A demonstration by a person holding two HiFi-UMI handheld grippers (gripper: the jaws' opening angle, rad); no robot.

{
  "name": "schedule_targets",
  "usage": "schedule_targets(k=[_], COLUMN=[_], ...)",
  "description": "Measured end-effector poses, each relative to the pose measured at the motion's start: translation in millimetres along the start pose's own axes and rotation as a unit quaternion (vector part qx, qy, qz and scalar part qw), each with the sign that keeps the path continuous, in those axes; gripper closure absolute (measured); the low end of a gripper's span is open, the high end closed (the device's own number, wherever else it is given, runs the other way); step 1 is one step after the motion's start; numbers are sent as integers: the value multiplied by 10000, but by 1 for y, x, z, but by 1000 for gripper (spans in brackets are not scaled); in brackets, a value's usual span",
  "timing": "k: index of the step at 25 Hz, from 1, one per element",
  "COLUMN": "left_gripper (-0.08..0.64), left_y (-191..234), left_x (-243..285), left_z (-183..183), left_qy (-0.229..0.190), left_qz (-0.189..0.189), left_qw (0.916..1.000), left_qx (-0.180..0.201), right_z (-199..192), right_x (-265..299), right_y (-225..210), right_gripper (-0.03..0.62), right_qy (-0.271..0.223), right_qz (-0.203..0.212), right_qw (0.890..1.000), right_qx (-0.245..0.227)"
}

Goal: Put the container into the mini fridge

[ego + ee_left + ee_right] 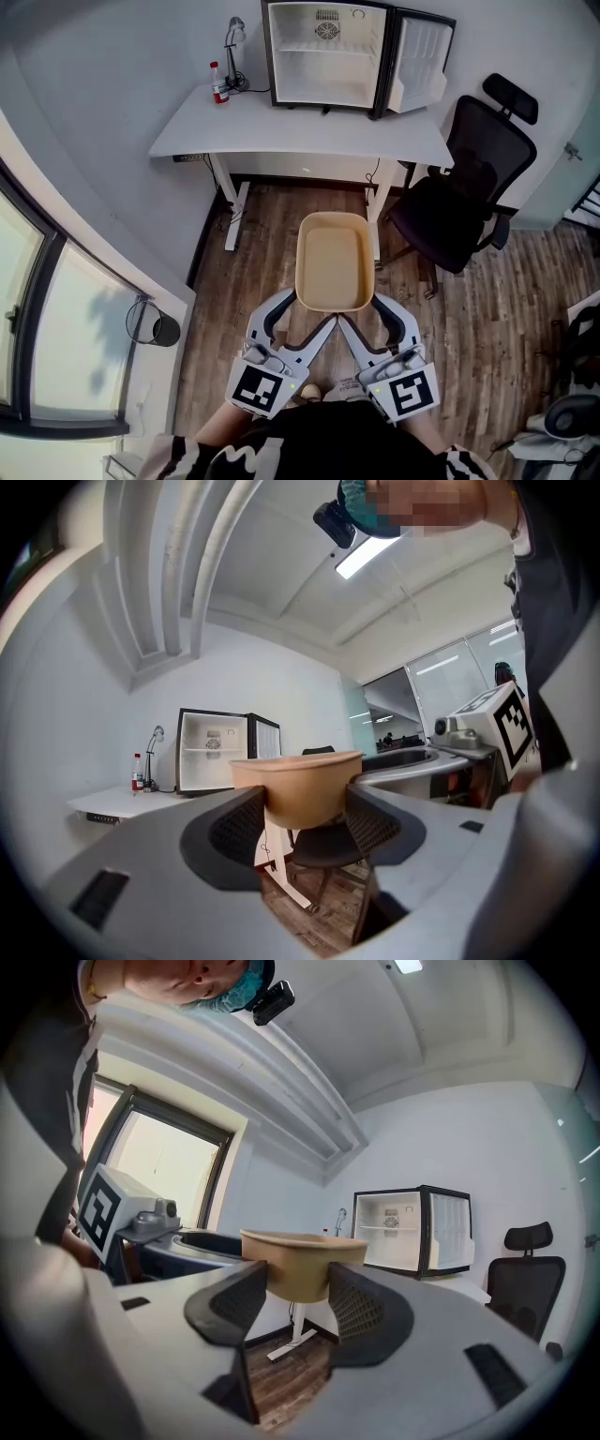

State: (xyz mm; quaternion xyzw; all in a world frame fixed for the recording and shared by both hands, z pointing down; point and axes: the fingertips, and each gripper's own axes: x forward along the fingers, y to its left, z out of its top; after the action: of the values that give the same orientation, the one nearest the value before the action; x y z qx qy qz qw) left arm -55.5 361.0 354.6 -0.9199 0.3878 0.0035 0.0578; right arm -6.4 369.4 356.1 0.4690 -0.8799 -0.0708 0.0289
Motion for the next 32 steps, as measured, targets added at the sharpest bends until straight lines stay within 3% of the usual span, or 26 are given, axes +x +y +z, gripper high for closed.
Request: schedule_targets(k=[14, 32], left_gripper=[284, 284], left_y=[-15, 14], left_x=[2, 49], left_z=[5, -2], left_qy=[-18, 42], left_qz=[-209, 12], left_qw=[9998, 10000], left_qx=[-24, -21], right_z=[1, -5], right_x=[-17, 23], right_y=[-6, -46], right_gripper=[376, 374], right_qy=[-51, -239], right_qz=[-223, 2], right_qw=[9996, 9997], right_qx=[147, 51])
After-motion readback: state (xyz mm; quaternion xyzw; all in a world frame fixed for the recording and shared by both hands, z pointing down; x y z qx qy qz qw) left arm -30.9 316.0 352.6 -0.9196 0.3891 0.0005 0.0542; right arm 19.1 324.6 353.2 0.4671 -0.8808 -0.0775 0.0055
